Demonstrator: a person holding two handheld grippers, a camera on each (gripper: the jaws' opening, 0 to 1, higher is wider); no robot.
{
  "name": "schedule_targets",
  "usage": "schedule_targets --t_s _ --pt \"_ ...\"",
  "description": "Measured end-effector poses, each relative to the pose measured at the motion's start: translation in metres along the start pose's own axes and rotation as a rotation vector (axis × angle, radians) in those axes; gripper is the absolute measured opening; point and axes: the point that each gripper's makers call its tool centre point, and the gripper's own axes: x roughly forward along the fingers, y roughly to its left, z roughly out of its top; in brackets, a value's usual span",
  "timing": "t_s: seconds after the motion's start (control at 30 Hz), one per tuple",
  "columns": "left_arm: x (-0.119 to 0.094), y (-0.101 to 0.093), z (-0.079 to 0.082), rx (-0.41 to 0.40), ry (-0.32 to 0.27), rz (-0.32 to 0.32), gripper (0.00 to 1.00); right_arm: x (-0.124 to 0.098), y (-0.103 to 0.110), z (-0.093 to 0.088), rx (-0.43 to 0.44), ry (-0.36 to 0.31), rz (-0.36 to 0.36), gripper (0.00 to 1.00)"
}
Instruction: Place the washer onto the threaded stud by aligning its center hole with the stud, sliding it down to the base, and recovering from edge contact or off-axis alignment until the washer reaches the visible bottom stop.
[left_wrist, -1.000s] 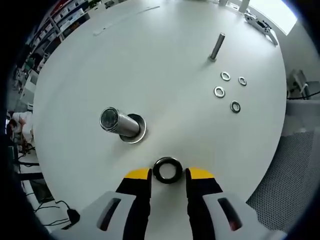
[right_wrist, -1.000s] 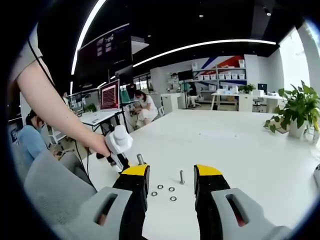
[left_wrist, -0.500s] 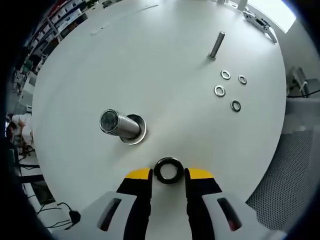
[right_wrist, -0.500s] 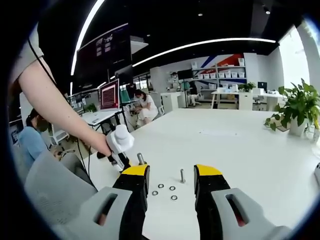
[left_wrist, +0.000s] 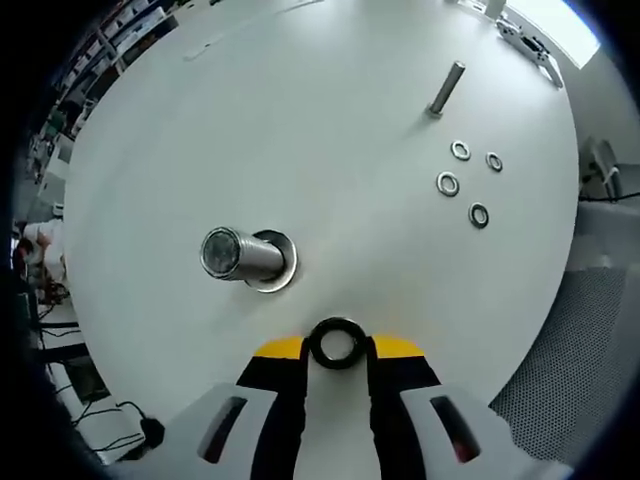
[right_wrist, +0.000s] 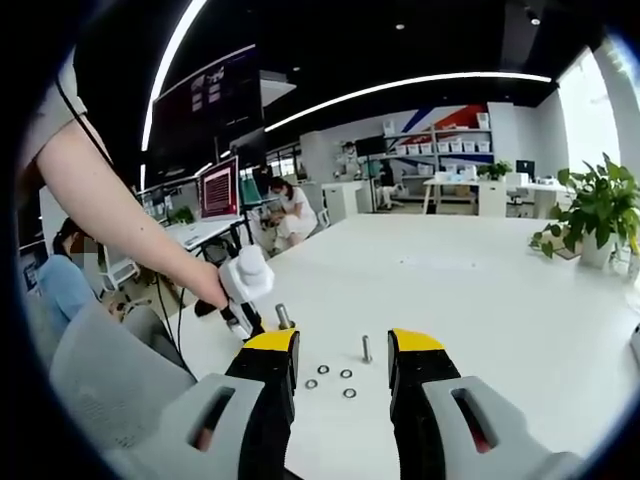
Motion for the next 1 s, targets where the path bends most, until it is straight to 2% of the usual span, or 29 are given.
schedule_targets --t_s 0.33,0.63,1.0 --pt "-0.001 -0.001 0.000 0.012 -0.035 0.009 0.20 0.000 0.001 -0.001 0.002 0.004 0.003 0.38" --pt "-0.003 -0.001 0.002 0.044 -0.042 0.014 0.19 0.000 -0.002 -0.002 0.012 0.004 -0.003 0.38" --pt "-0.015 0.003 0.005 0.056 -0.057 0.024 0.19 0.000 -0.002 0.000 0.016 -0.002 -0.003 0.38"
